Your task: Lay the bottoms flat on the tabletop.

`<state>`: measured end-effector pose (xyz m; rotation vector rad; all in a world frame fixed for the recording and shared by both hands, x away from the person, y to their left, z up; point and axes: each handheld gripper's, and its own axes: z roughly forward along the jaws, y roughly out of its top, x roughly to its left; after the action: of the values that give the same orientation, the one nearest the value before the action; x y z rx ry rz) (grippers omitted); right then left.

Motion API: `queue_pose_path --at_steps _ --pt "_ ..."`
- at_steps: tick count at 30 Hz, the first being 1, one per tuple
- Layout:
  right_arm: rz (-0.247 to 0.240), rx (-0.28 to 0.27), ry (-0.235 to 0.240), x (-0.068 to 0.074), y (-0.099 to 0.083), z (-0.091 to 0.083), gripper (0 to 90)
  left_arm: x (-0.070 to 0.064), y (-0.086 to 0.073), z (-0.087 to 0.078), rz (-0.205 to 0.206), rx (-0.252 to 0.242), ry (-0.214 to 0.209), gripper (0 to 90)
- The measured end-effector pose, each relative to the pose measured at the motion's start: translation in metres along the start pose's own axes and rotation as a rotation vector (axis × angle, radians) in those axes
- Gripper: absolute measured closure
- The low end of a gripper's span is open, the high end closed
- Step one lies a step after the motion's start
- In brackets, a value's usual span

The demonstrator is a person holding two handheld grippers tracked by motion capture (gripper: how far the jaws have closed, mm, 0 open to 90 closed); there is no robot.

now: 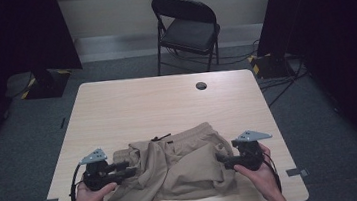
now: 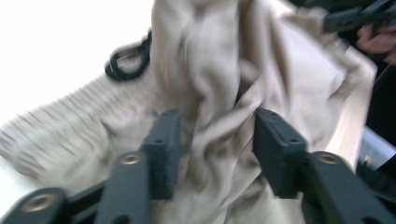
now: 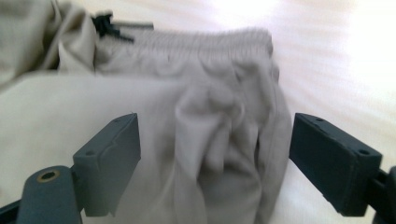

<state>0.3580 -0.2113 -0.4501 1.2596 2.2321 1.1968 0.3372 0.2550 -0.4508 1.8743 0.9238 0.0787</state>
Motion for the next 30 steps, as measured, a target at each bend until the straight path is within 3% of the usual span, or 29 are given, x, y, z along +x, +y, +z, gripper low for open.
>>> queue_pose_path --at_steps 4,7,11,12,15,21,25,27,30 --pt "-0.005 -0.031 -0.008 -0.002 0.02 0.004 18.1 0.013 0.013 -0.015 -0.019 -0.042 0.014 49.8" --pt "-0.007 -0.039 -0.024 -0.008 0.032 0.012 23.0 0.03 0.015 -0.017 -0.089 -0.068 0.035 56.9" --pt "0.014 -0.006 -0.059 -0.026 0.04 0.036 33.3 0.057 0.007 -0.007 -0.153 -0.01 0.1 63.7" --pt "0.017 0.008 -0.078 -0.032 0.04 0.045 36.1 0.06 0.005 -0.006 -0.164 -0.01 0.108 65.1" --pt "0.052 0.049 -0.067 -0.042 0.036 0.063 42.4 0.07 -0.004 -0.004 -0.191 0.0 0.115 65.3" --pt "0.061 0.086 -0.034 -0.04 0.034 0.089 39.1 0.077 -0.019 -0.006 -0.244 0.014 0.144 58.0" --pt "0.045 0.092 -0.023 -0.033 0.041 0.096 38.6 0.078 -0.022 -0.004 -0.267 0.029 0.132 51.2" --pt "0.045 0.09 -0.023 -0.031 0.042 0.098 38.8 0.076 -0.023 -0.002 -0.302 0.029 0.114 45.8" --pt "0.036 0.11 -0.021 -0.03 0.038 0.101 39.6 0.073 -0.023 0.003 -0.284 0.045 0.124 45.8"
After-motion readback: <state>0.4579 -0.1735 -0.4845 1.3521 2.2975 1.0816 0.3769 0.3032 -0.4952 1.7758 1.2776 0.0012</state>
